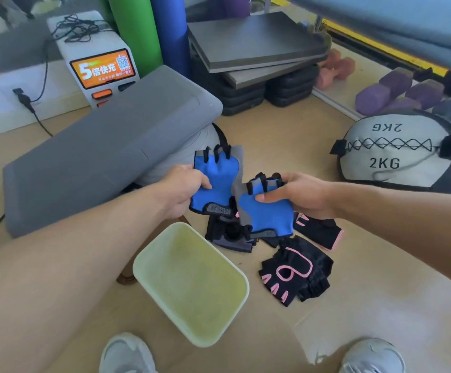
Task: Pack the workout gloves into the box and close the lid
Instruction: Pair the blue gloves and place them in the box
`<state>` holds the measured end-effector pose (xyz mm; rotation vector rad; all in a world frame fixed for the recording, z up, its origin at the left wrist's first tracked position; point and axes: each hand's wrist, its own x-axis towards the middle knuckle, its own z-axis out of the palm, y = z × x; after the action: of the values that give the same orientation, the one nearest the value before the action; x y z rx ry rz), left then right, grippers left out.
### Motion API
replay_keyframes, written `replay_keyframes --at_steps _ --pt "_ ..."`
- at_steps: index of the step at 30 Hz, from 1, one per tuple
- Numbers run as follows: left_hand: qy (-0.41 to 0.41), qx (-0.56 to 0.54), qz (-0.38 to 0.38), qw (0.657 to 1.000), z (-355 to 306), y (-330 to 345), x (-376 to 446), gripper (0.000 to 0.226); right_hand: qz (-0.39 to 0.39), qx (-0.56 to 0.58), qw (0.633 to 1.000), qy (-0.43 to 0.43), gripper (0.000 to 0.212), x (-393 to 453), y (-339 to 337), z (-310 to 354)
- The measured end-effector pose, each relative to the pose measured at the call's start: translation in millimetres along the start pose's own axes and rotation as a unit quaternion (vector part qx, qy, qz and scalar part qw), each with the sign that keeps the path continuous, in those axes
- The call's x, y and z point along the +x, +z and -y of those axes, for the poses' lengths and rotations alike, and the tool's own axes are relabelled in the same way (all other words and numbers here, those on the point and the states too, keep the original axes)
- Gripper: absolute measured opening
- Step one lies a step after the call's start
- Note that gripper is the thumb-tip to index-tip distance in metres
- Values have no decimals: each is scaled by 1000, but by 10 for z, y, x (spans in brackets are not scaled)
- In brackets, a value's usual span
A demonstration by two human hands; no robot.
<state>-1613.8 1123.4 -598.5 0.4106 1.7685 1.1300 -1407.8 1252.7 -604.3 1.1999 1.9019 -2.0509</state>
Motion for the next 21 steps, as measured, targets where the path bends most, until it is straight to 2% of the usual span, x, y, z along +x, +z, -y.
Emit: replay_keyframes --at_steps 4,8,10,13,16,18,21 --pt "17 3 -32 999 -39 65 -13 24 60 109 992 16 30 -20 22 53" --pt "16 24 -37 999 -87 98 -29 11 45 182 982 -10 41 -5 68 86" --pt "-18 4 0 1000 -115 142 -82 4 35 204 978 -22 48 -2 111 100" --pt "-64 -32 77 994 -92 215 -97 34 22 214 976 -27 47 -17 230 118" --pt "-82 -15 114 990 -63 266 -119 28 2 234 972 -34 28 -25 347 119" --pt "-65 -9 105 992 -46 274 -104 21 -19 244 969 -40 22 -28 377 117" --pt "-29 7 59 998 -35 248 -60 43 -51 243 968 -46 21 -25 376 116"
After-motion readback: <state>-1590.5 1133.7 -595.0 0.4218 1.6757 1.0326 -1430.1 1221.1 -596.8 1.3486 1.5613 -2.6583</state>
